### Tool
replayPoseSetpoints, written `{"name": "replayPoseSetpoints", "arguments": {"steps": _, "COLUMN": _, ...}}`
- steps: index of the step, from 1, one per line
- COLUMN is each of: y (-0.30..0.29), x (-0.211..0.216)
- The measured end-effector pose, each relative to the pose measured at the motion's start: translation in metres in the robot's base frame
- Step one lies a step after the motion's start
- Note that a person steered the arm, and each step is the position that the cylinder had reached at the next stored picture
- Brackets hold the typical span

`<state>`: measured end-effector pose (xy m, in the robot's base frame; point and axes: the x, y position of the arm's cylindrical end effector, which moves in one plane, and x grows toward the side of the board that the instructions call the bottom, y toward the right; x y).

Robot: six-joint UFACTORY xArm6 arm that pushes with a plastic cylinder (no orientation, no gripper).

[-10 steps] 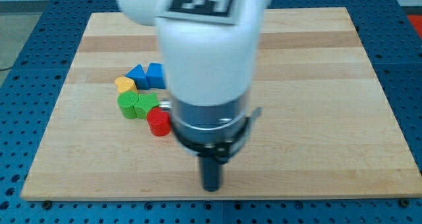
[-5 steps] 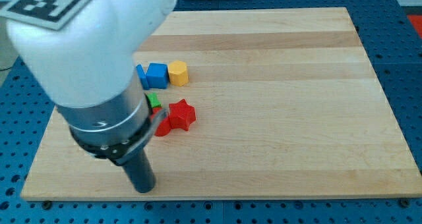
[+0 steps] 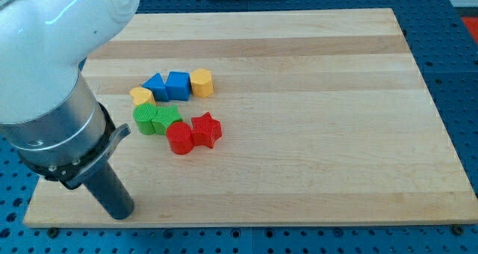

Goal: Move the arm close to the red star

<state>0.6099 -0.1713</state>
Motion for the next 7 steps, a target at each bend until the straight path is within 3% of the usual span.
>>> {"name": "replayPoseSetpoints", "arguments": {"steps": 2, "y": -0.029, "x": -0.015}}
{"name": "replayPoseSetpoints", "arguments": {"steps": 6, "y": -0.011, "x": 0.009}}
{"name": "replayPoseSetpoints", "arguments": {"steps": 7, "y": 0.029, "x": 0.007}}
